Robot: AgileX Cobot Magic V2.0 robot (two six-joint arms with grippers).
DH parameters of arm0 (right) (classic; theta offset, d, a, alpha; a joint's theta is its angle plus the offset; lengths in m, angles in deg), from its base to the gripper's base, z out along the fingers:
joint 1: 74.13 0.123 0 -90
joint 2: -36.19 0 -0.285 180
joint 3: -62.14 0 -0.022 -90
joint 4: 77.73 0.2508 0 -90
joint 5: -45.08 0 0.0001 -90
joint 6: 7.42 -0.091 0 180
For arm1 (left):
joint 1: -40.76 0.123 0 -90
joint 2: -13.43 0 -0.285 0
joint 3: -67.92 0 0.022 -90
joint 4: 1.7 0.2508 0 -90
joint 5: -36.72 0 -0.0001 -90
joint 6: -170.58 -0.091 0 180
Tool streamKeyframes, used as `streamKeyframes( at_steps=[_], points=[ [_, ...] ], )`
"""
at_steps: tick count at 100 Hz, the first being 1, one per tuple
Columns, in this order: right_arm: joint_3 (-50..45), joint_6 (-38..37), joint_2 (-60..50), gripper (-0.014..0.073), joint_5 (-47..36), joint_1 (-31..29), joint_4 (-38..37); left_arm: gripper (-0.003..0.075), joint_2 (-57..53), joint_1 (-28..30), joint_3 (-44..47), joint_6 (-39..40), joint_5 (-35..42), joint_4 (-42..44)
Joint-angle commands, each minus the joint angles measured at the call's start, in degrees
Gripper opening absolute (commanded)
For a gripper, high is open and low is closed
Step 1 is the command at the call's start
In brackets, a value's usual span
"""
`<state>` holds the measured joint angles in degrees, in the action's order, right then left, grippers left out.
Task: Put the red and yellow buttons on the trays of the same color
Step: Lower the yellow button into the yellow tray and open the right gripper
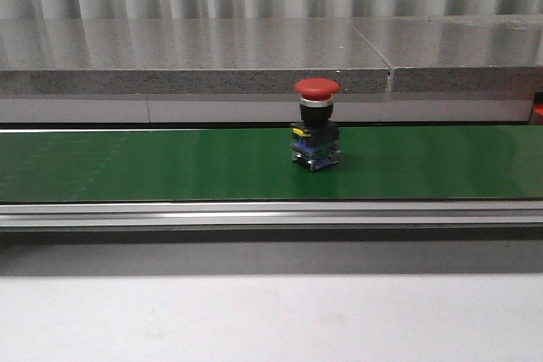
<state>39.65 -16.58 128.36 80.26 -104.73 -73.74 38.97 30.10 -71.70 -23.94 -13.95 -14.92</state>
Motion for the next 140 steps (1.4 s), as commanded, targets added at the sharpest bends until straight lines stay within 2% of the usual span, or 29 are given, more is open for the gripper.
streamKeyframes(
  at_steps=[1,22,39,46,97,112,127,140],
  points=[
    [1.0,0.0,0.3,0.0215,-4.8,-0.4,0.3,-0.0020,0.6,-0.3,-1.4,0.1,3.7,-1.1],
    [1.0,0.0,4.3,0.0244,-5.5,-0.4,0.6,-0.0020,0.6,-0.3,-1.4,0.1,3.7,-1.1],
    [1.0,0.0,4.9,0.0506,-5.5,-0.4,1.0,-0.0020,0.6,-0.3,-1.4,0.1,3.7,-1.1],
    [1.0,0.1,4.4,0.0564,-5.4,-0.4,0.9,-0.0020,0.6,-0.3,-1.4,0.1,3.7,-1.1],
    [1.0,1.6,-10.4,0.0565,-1.4,0.3,-0.4,-0.0020,0.6,-0.3,-1.4,0.1,3.7,-1.1],
    [1.1,3.6,-13.5,0.0576,-0.7,4.3,-0.4,-0.0020,0.6,-0.3,-1.4,0.1,3.7,-1.1],
    [1.9,4.2,-13.8,0.0653,3.6,9.6,-0.3,-0.0020,0.6,-0.3,-1.4,0.1,3.7,-1.1],
    [2.0,5.9,-13.8,0.0656,6.4,14.7,0.1,-0.0020,0.6,-0.3,-1.4,0.1,3.7,-1.1]
  ],
)
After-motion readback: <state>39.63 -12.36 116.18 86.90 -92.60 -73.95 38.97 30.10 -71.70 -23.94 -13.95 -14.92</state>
